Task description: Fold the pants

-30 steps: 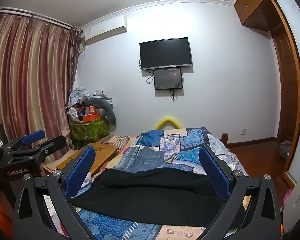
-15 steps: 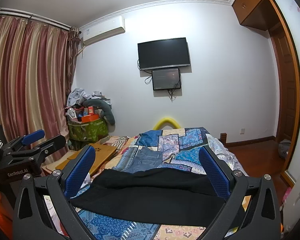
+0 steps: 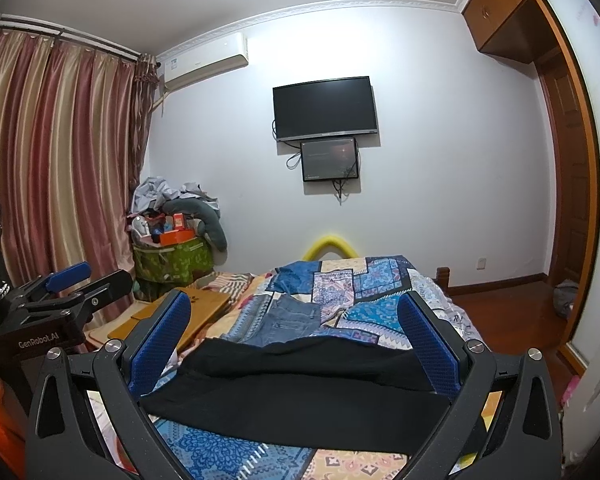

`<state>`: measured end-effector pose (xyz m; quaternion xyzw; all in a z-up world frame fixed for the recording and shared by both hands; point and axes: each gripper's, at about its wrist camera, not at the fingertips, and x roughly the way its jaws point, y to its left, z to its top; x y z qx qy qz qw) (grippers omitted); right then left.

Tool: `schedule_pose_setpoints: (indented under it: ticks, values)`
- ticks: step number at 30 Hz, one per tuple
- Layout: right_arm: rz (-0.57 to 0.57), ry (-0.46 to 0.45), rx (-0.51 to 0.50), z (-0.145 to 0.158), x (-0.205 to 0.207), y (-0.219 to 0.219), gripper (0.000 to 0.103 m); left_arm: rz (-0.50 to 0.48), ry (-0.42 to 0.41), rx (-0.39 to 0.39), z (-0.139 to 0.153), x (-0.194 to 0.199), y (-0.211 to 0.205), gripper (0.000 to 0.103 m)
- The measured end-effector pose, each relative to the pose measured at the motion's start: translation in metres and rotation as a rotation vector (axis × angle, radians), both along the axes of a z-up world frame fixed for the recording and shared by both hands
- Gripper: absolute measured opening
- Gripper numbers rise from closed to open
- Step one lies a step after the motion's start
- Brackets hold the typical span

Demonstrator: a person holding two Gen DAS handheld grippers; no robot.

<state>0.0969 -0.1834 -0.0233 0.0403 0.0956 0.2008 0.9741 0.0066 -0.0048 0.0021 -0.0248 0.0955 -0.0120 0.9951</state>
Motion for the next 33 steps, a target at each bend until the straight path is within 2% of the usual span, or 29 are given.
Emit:
schedule_pose_setpoints:
  ticks: [33]
  values:
    - [0.002,0.005,-0.008,-0.0004,0.0019,0.0003,0.103,0.015,0.004,-0.010,-0.0040,-0.0002,0.0033,0.103]
